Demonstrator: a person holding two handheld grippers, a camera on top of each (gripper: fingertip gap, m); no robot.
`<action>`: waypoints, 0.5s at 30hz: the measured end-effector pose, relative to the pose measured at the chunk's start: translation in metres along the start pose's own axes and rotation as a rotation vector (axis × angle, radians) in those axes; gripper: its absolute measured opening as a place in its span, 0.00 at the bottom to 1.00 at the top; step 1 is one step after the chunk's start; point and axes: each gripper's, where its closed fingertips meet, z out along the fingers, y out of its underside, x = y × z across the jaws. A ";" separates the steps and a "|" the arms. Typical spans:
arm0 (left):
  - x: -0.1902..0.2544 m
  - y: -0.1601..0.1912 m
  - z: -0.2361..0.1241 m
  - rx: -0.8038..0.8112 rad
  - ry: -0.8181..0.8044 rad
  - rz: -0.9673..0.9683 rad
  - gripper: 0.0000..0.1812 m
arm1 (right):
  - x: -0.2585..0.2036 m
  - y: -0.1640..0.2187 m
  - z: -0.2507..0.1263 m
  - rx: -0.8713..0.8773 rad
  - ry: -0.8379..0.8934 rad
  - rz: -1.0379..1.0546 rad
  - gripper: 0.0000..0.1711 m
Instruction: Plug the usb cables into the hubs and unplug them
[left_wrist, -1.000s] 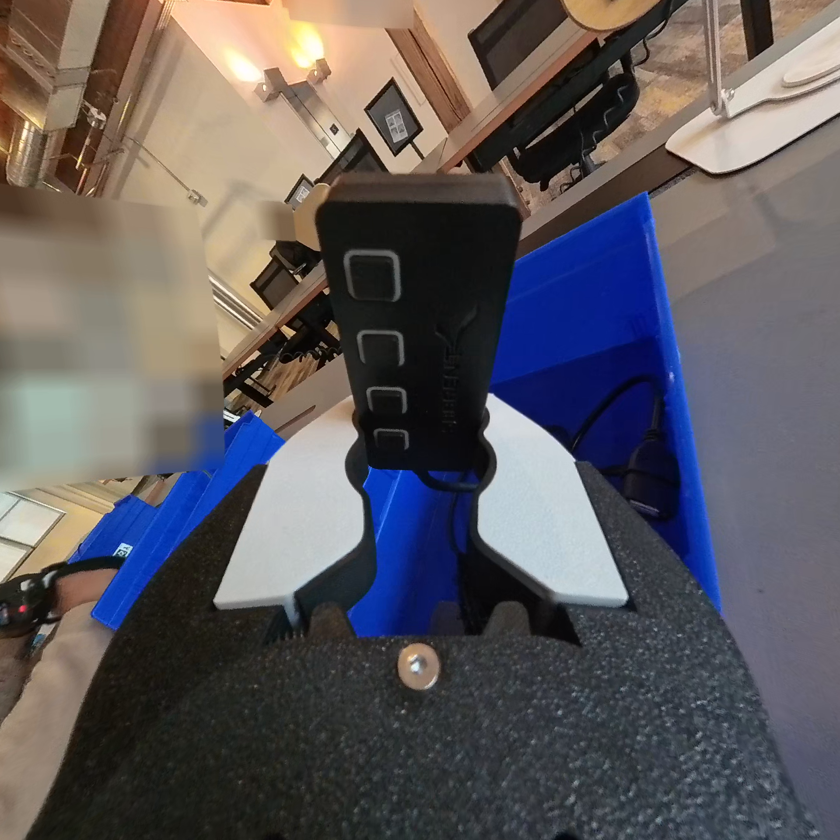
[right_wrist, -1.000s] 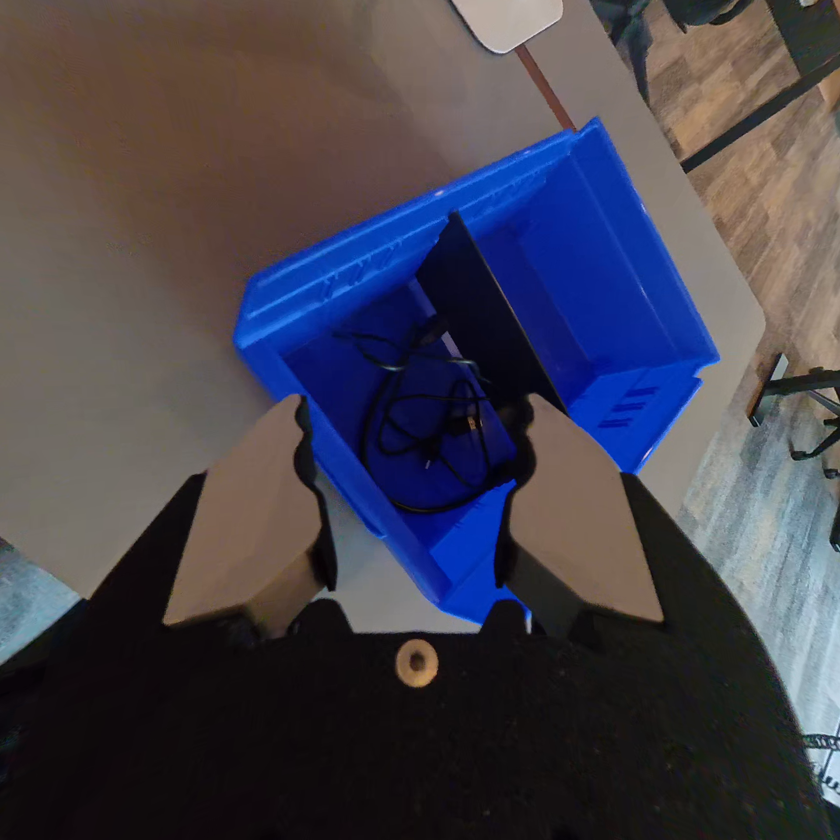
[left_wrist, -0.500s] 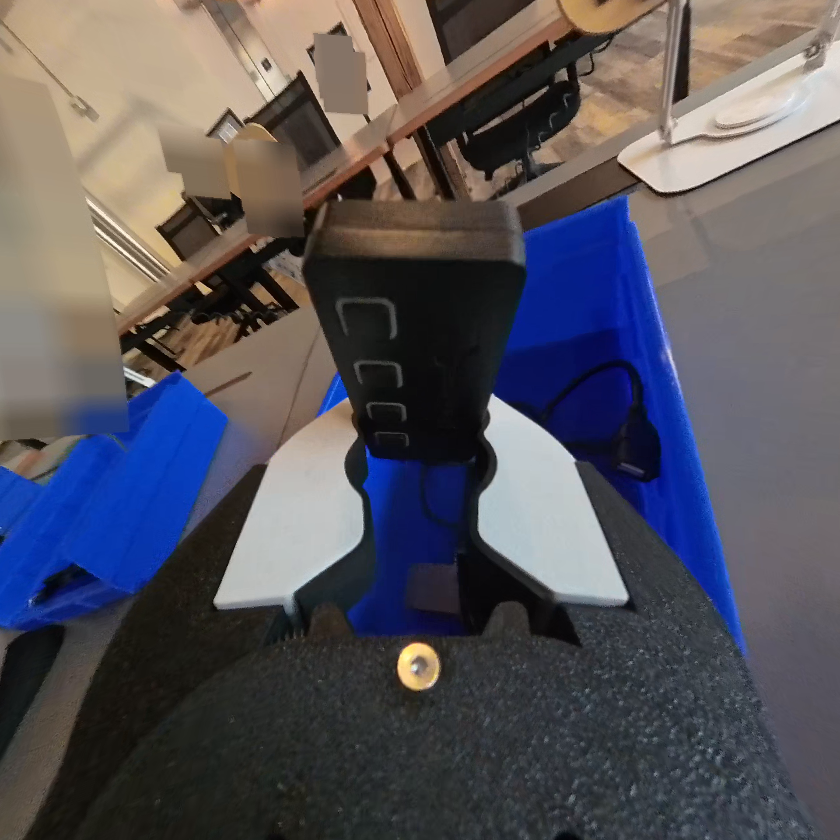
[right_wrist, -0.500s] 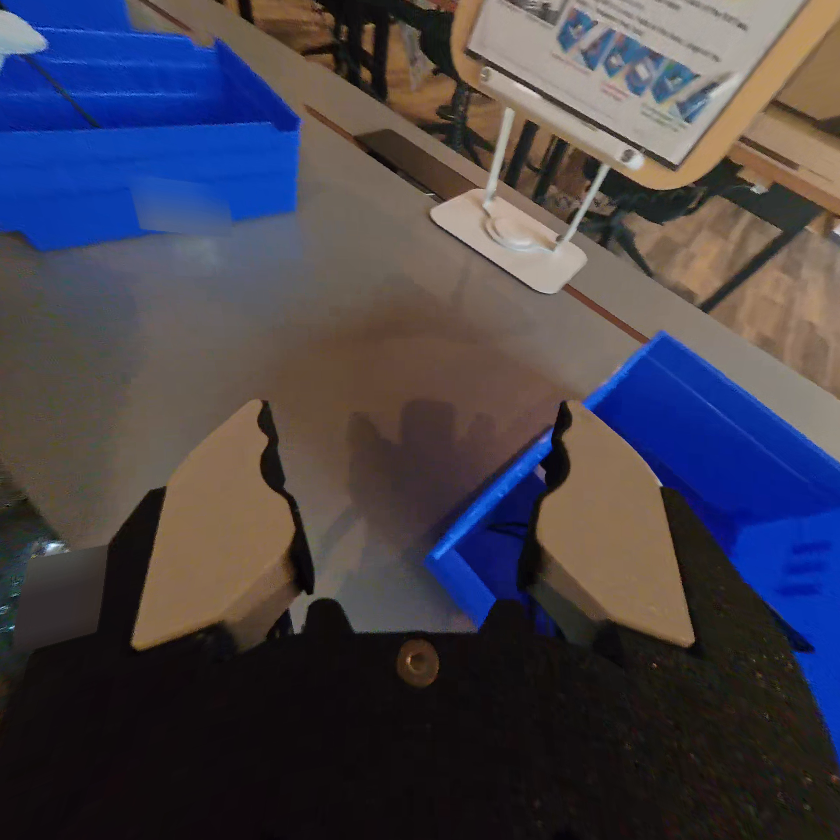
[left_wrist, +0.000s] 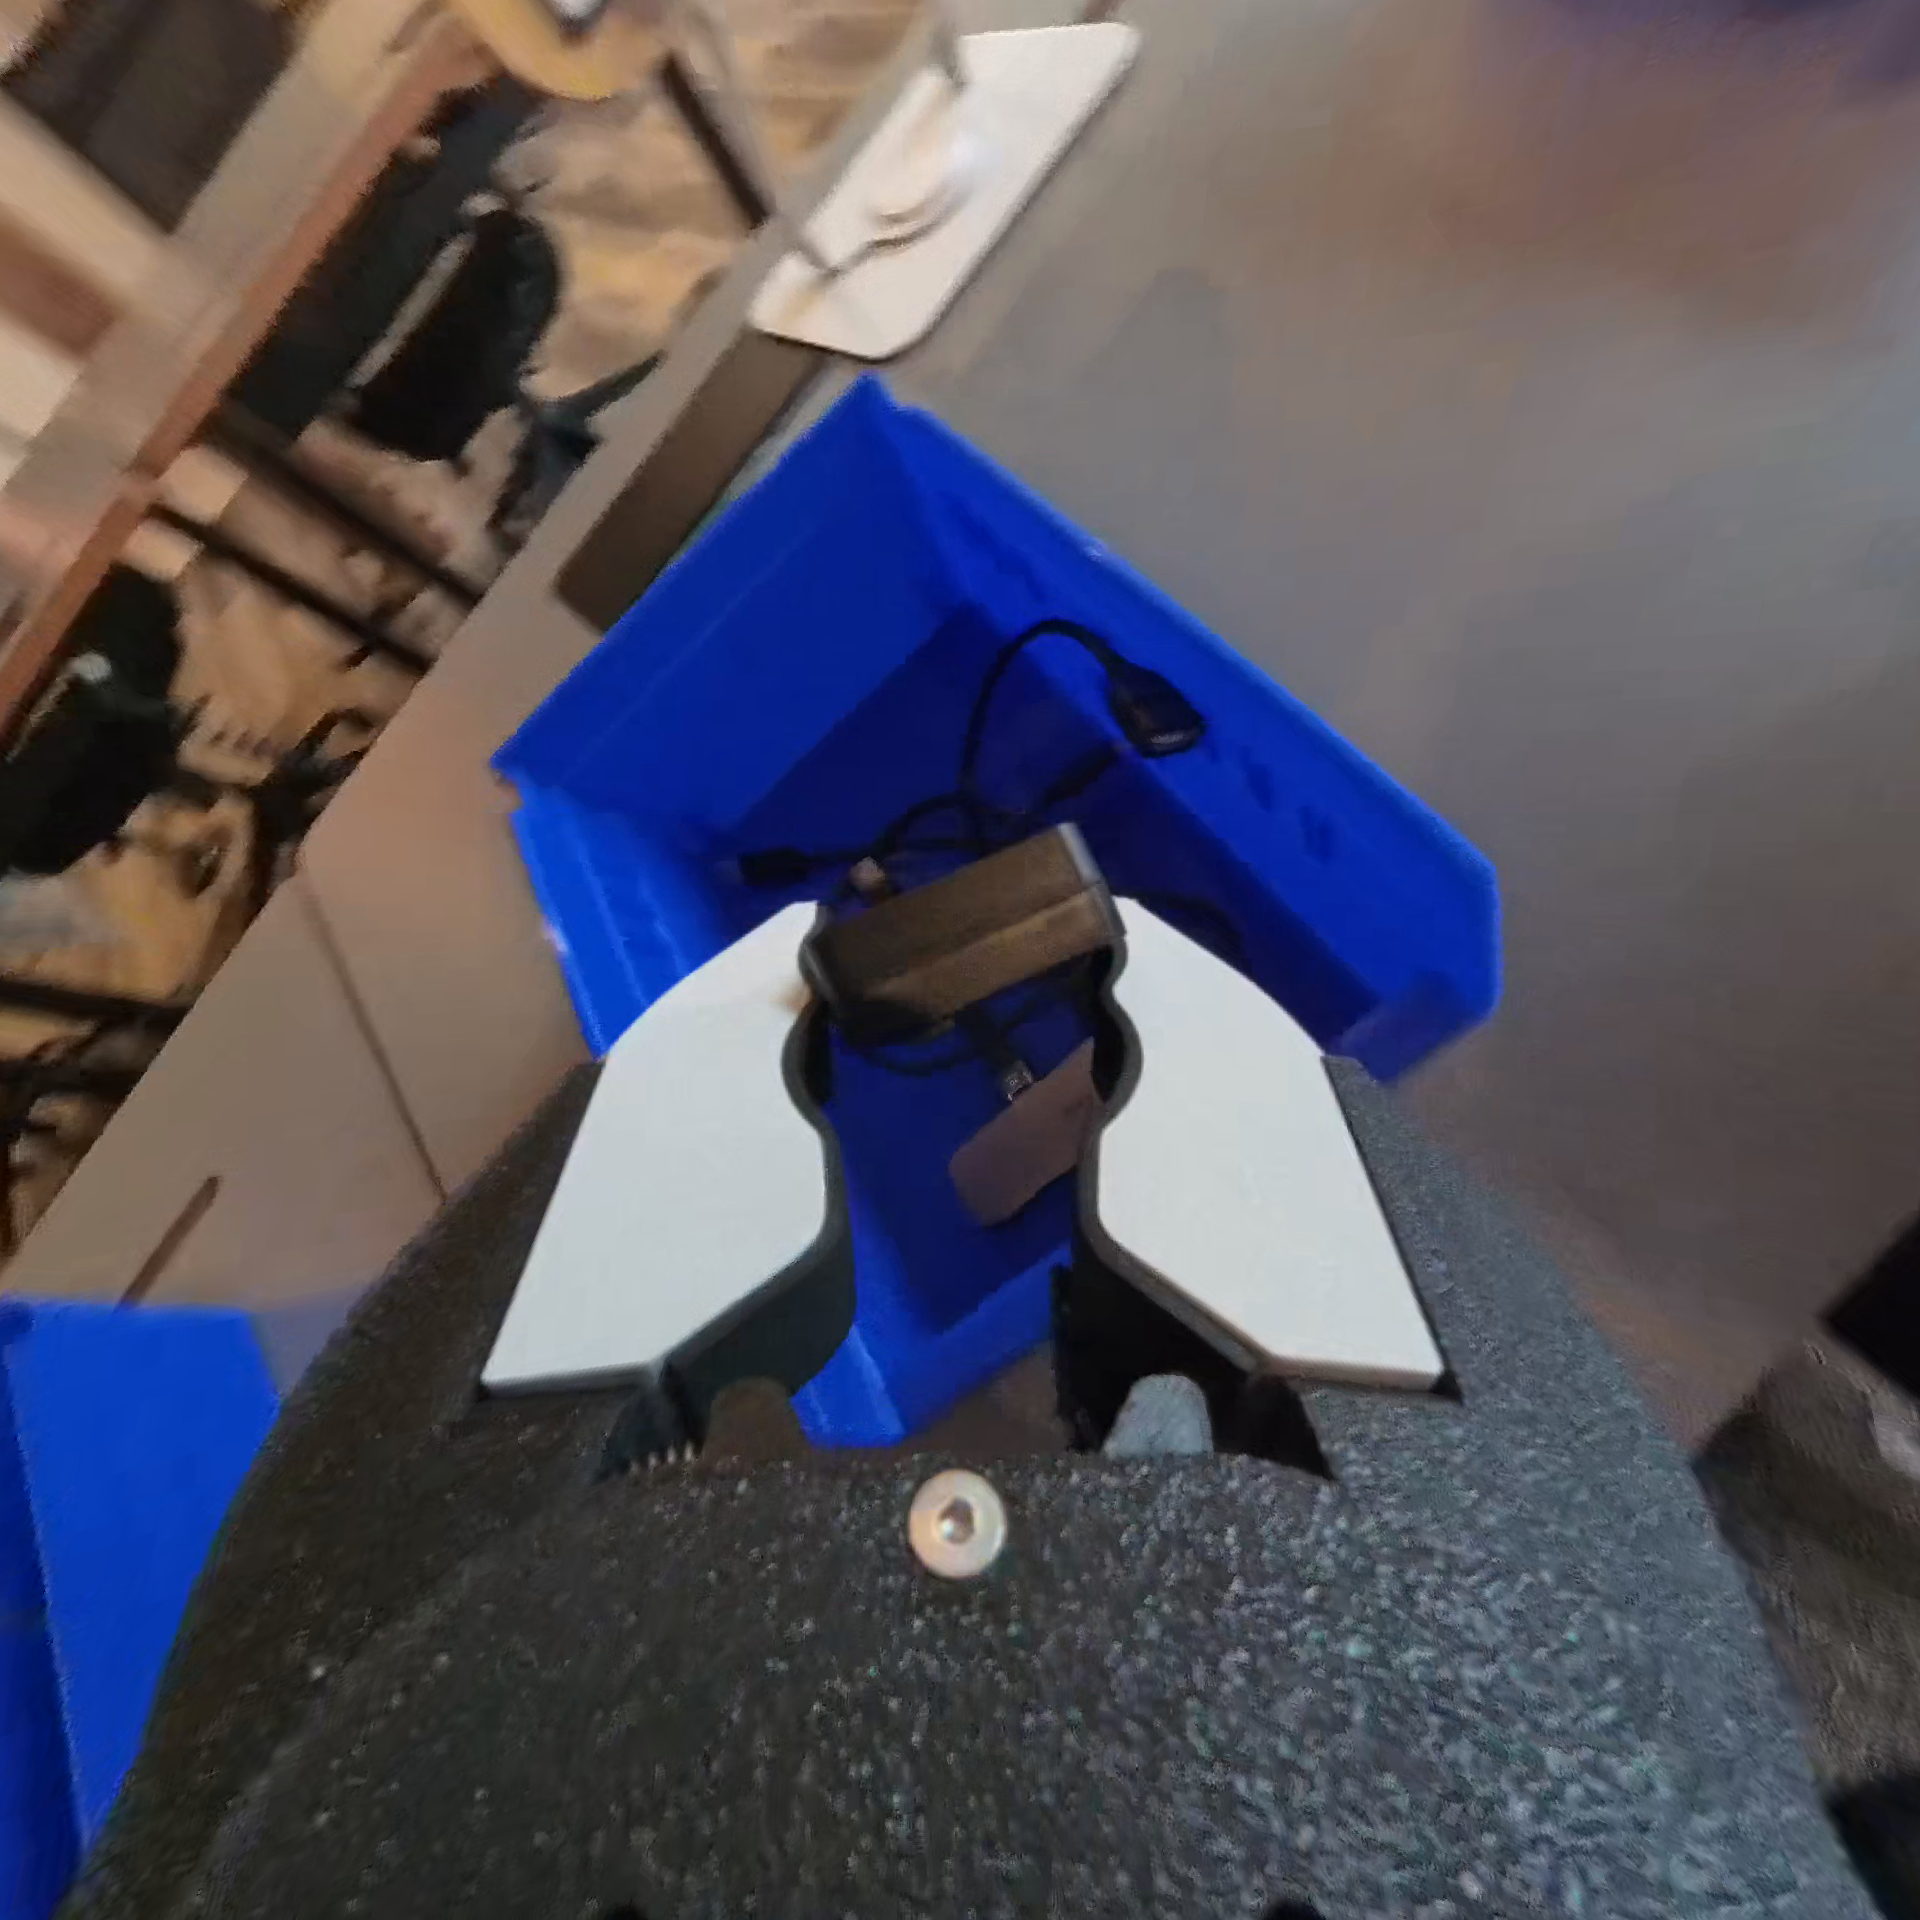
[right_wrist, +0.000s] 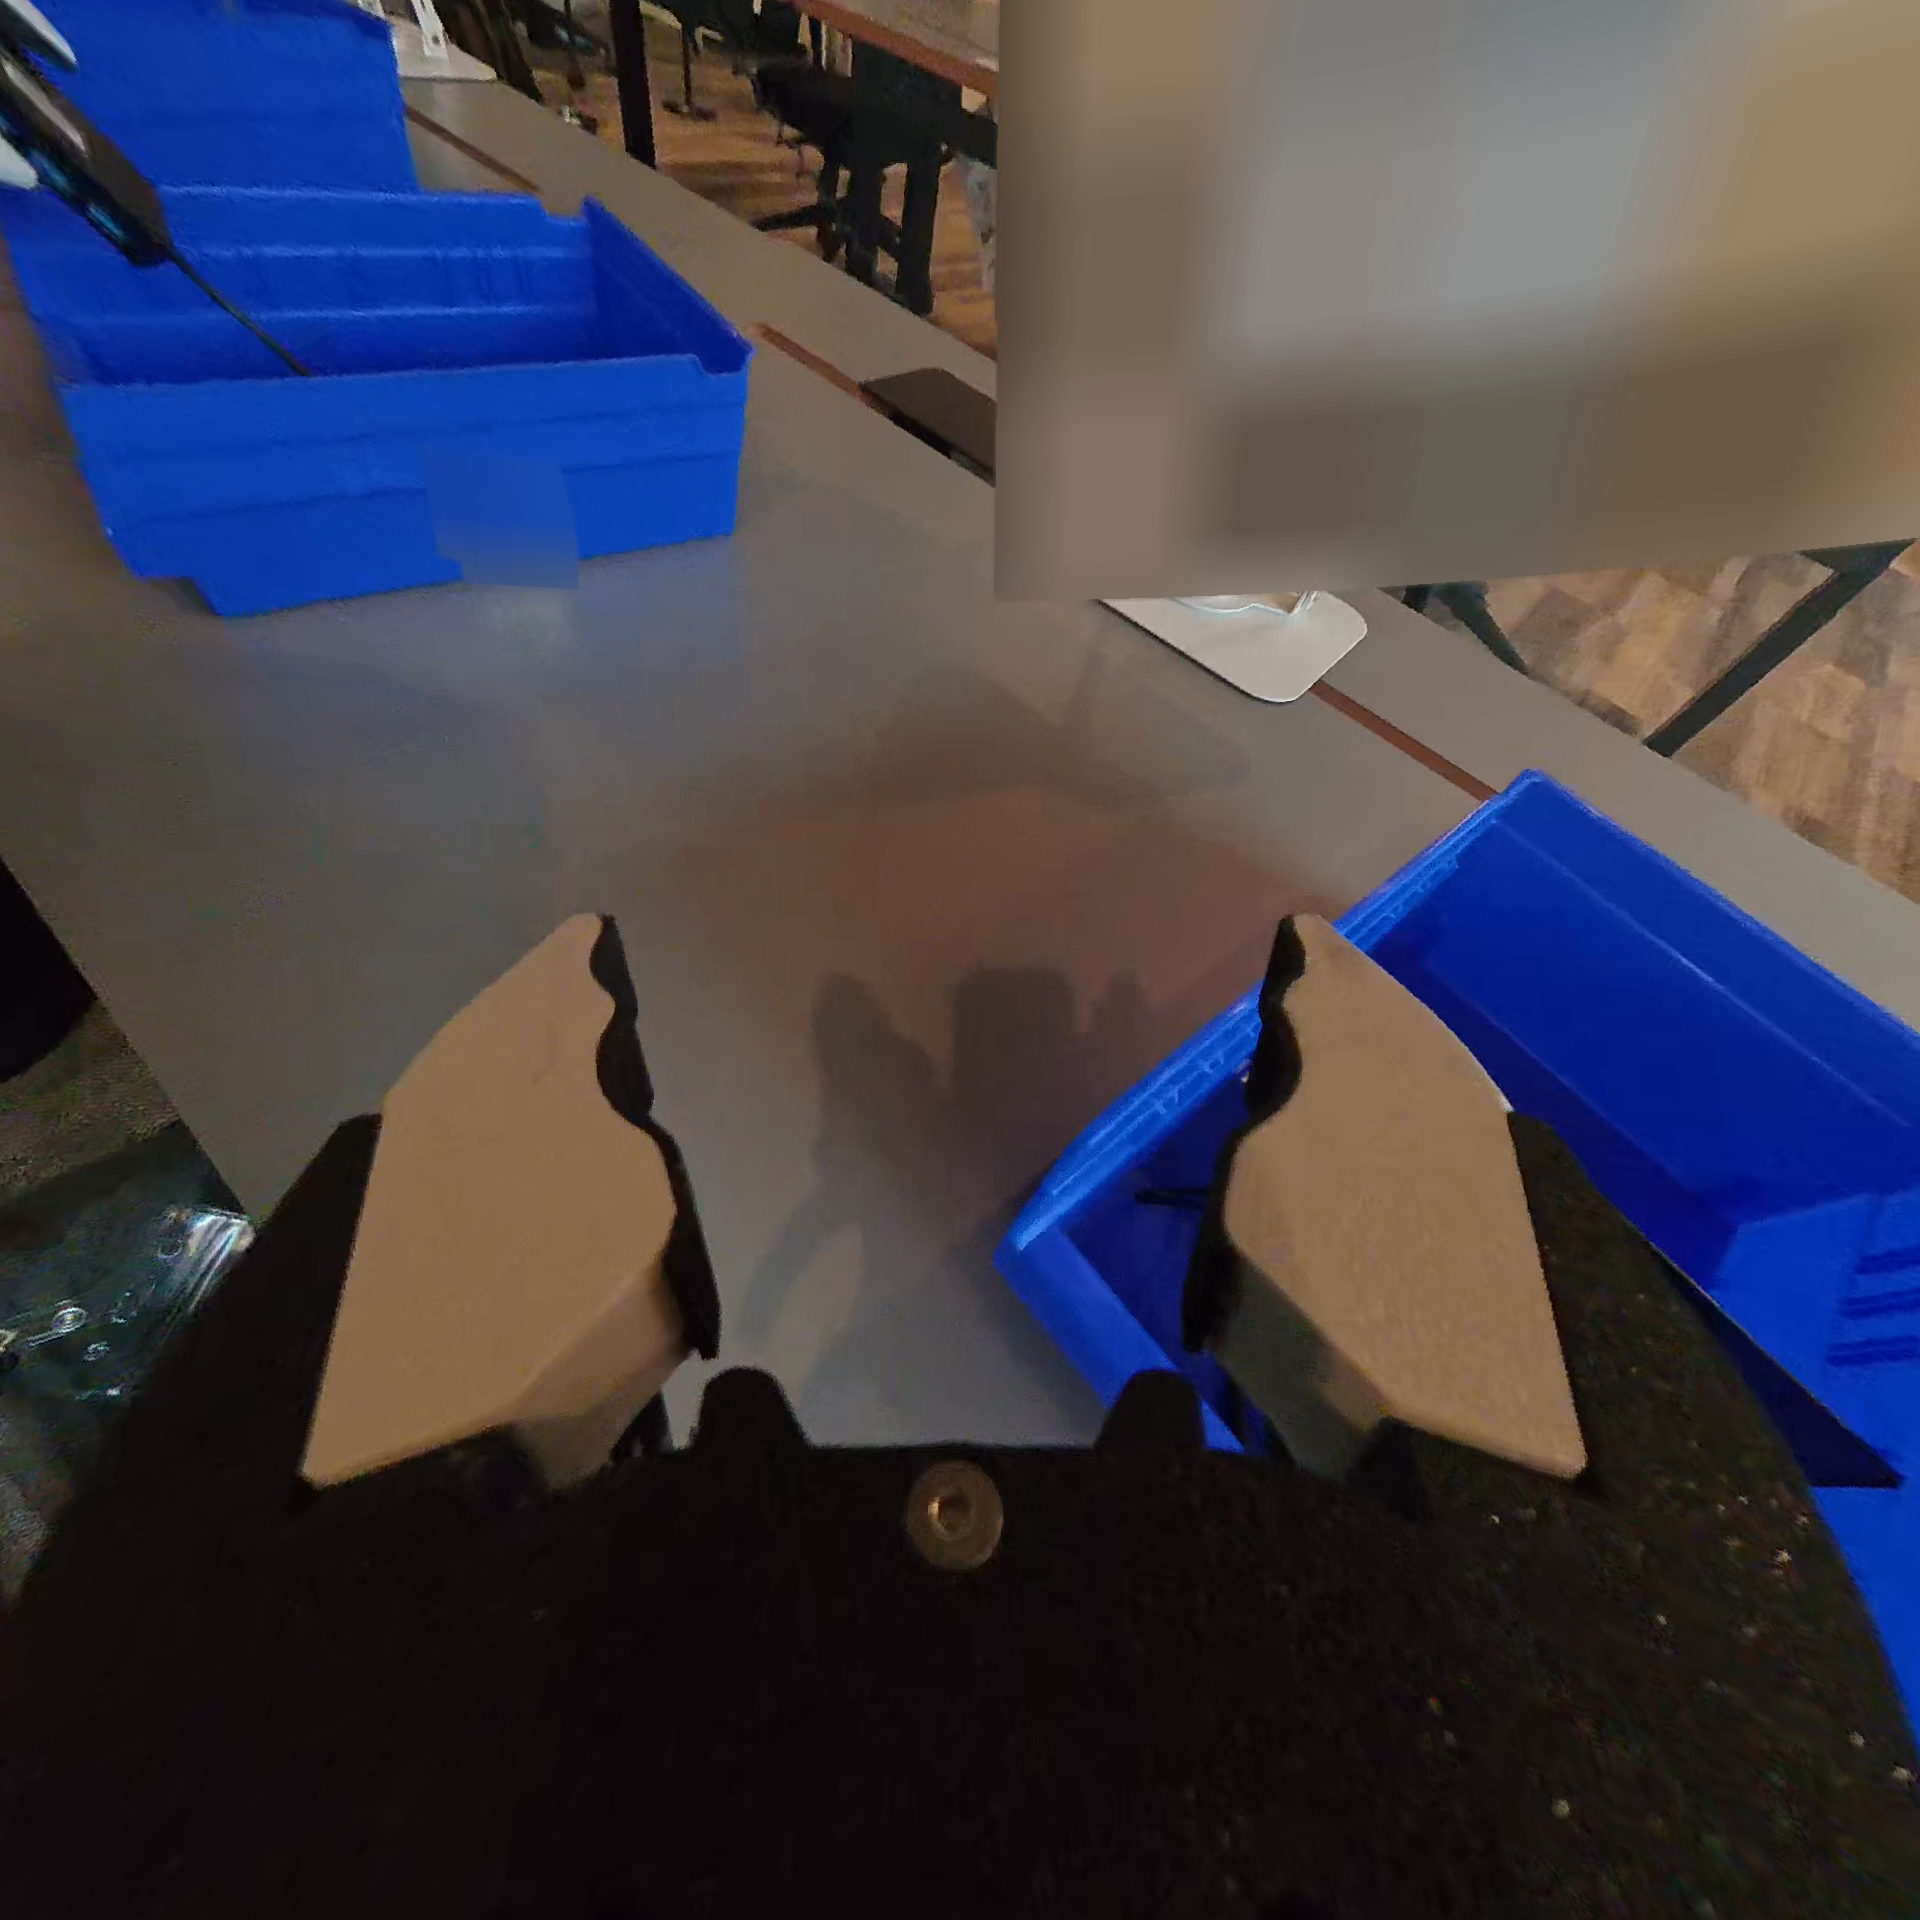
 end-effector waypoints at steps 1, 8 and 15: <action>0.001 0.004 -0.001 -0.020 0.057 0.030 0.27 | 0.001 -0.001 -0.002 0.007 0.003 0.001 0.66; 0.002 0.044 0.010 -0.237 0.260 0.174 0.27 | 0.000 -0.006 -0.009 0.026 0.013 -0.012 0.65; 0.000 0.048 0.023 -0.206 0.258 0.235 0.26 | 0.000 -0.004 -0.008 0.009 0.022 -0.034 0.64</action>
